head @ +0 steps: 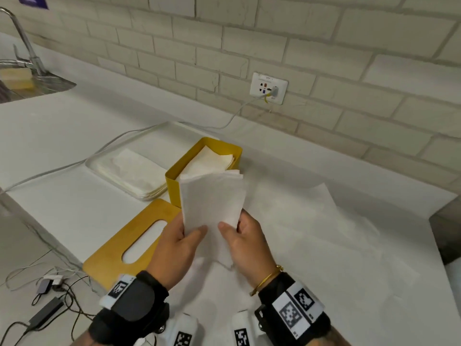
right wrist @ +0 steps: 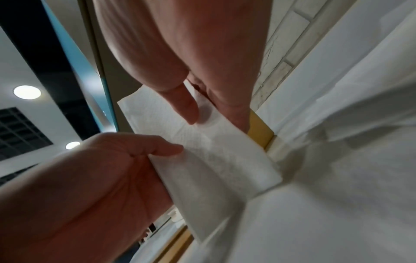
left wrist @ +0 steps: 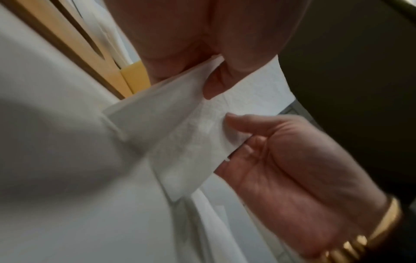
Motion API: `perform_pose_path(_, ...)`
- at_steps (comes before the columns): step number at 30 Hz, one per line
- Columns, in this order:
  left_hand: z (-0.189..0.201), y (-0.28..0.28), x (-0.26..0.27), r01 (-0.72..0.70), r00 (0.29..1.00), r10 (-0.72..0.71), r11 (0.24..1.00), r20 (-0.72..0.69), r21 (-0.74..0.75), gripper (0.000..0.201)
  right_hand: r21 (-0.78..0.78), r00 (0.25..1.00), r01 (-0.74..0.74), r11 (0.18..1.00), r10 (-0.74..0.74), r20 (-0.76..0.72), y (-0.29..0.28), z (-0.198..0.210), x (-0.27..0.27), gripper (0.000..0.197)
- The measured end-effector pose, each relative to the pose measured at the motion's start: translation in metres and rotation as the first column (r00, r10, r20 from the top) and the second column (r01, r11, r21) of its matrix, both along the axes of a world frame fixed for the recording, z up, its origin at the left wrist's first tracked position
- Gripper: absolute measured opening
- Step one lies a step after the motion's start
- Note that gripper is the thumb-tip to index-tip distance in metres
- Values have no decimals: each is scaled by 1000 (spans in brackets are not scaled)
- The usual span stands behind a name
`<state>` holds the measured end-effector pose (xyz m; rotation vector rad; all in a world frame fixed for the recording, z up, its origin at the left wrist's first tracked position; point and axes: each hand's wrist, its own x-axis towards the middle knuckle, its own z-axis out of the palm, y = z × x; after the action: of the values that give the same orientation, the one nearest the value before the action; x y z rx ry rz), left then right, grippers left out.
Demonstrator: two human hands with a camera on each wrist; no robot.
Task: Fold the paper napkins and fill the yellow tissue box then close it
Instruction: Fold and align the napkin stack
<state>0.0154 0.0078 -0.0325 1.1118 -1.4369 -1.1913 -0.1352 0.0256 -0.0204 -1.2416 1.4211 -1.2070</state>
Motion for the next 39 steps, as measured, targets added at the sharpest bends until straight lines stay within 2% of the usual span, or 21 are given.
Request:
perform_pose_path(2,16,-3,3,65,993,-58,996,-99,69,23,20,996,-64,998,63,65,0,6,-10,24)
perform_pose_path(5,29,-9,4,191,957,-121,946,-262,261,35,104,979,-186,977,175,103,3,9,-21,27)
perform_pose_path(8,26,-9,-6,247,929,-106,891,-356,380,40,184,978,-203,962,189,93,13,1,-33,34)
perform_pose_path(10,18,-6,-15,233,919,-56,875,-390,424,35,228,981,-194,954,182,70,23,-3,-45,29)
perform_pose_path(13,8,-2,-23,244,900,-15,846,-436,475,28,278,996,-87,956,81,34,39,3,-77,18)
perform_pose_path(16,3,2,-29,271,895,-33,833,-445,482,26,283,986,166,945,-162,-40,54,14,-128,13)
perform_pose_path(19,2,3,-37,283,899,-55,830,-435,481,24,260,895,446,856,-428,-128,68,21,-181,10)
perform_pose_path(22,4,5,-45,296,902,-70,819,-427,491,20,267,789,614,743,-588,-178,81,15,-219,10)
perform_pose_path(24,5,4,-49,307,903,-85,814,-421,493,19,304,754,653,694,-633,-173,86,7,-233,7)
perform_pose_path(27,4,3,-52,314,907,-100,807,-408,501,20,365,755,650,667,-623,-206,85,-5,-237,6)
perform_pose_path(32,4,2,-51,314,911,-107,806,-397,502,19,417,771,634,651,-575,-274,77,-13,-227,24)
perform_pose_path(33,5,1,-50,315,910,-108,806,-399,502,19,413,769,637,651,-572,-285,76,-13,-226,27)
perform_pose_path(35,5,0,-48,316,910,-107,804,-400,504,19,378,759,649,660,-593,-268,75,-12,-224,18)
perform_pose_path(39,6,-1,-47,308,914,-104,806,-391,505,17,210,709,705,678,-668,-226,74,-11,-228,6)
